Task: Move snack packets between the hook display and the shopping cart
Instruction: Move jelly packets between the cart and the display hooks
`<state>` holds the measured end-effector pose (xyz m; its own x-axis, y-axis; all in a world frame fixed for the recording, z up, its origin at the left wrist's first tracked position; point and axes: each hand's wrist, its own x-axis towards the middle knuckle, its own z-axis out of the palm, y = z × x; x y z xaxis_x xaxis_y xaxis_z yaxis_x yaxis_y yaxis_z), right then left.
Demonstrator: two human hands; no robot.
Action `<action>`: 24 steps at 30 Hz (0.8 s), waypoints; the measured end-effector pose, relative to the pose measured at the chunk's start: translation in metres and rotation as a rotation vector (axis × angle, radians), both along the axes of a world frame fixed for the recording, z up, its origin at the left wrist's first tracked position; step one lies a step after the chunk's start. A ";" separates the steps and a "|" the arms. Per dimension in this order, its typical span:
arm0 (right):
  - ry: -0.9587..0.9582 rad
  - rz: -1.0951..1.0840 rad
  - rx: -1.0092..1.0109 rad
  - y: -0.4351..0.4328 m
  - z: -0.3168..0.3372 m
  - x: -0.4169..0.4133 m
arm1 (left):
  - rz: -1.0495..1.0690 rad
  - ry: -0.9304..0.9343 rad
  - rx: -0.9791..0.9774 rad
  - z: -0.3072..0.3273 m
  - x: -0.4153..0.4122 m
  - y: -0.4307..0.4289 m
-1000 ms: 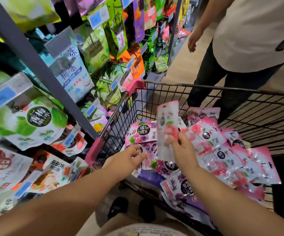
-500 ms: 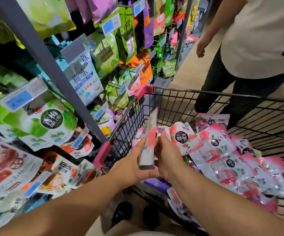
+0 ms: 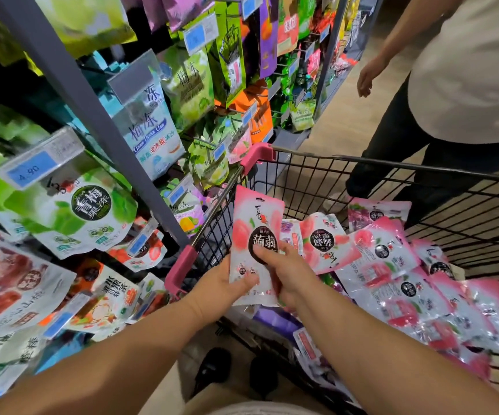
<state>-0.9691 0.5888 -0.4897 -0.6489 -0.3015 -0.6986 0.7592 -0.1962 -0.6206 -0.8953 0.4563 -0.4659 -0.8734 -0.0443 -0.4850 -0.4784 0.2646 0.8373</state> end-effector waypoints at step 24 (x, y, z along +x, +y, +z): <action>-0.142 0.028 0.883 0.120 -0.106 -0.072 | 0.000 -0.007 -0.636 -0.018 -0.010 0.013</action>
<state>-1.0416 0.7088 -0.5958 -0.5393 0.3696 -0.7566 0.8376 0.3279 -0.4369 -0.9058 0.4696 -0.4835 -0.8703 -0.3256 -0.3696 -0.4834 0.7090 0.5135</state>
